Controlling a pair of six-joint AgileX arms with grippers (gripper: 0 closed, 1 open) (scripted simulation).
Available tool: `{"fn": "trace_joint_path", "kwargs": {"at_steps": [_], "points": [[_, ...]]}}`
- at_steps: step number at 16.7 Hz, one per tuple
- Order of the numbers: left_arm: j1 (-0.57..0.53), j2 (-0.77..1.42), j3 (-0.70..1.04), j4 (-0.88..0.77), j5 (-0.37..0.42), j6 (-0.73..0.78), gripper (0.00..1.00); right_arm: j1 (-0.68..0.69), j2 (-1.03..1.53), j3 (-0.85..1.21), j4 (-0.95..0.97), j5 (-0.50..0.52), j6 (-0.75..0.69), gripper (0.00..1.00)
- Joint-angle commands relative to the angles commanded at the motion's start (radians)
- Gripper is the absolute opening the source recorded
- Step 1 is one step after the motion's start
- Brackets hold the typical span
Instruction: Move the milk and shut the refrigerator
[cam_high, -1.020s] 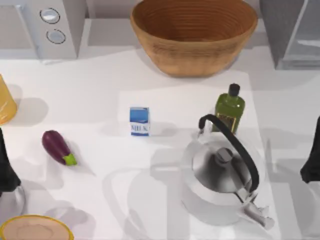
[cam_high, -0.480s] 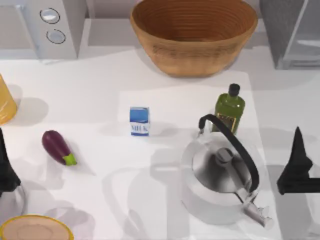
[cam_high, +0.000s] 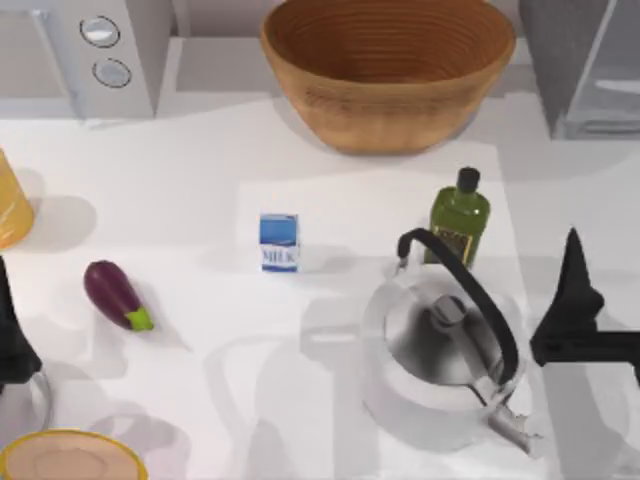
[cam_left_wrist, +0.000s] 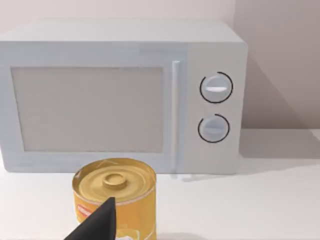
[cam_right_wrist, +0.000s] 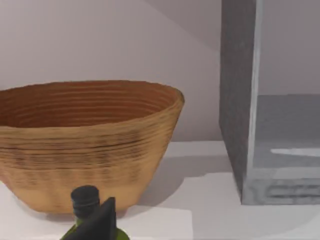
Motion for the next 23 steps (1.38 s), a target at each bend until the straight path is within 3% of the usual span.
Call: {"fn": "trace_joint_path", "kwargs": {"at_steps": [8,15,23], "points": [[0.000,0.000,0.000,0.000,0.000,0.000,1.00,0.120,0.606,0.497,0.144,0.054,0.085,1.00],[0.000,0.000,0.000,0.000,0.000,0.000,1.00,0.176,1.259,0.962,0.342,0.142,0.059,1.00],[0.000,0.000,0.000,0.000,0.000,0.000,1.00,0.145,1.675,1.134,0.520,0.252,-0.024,1.00]]}}
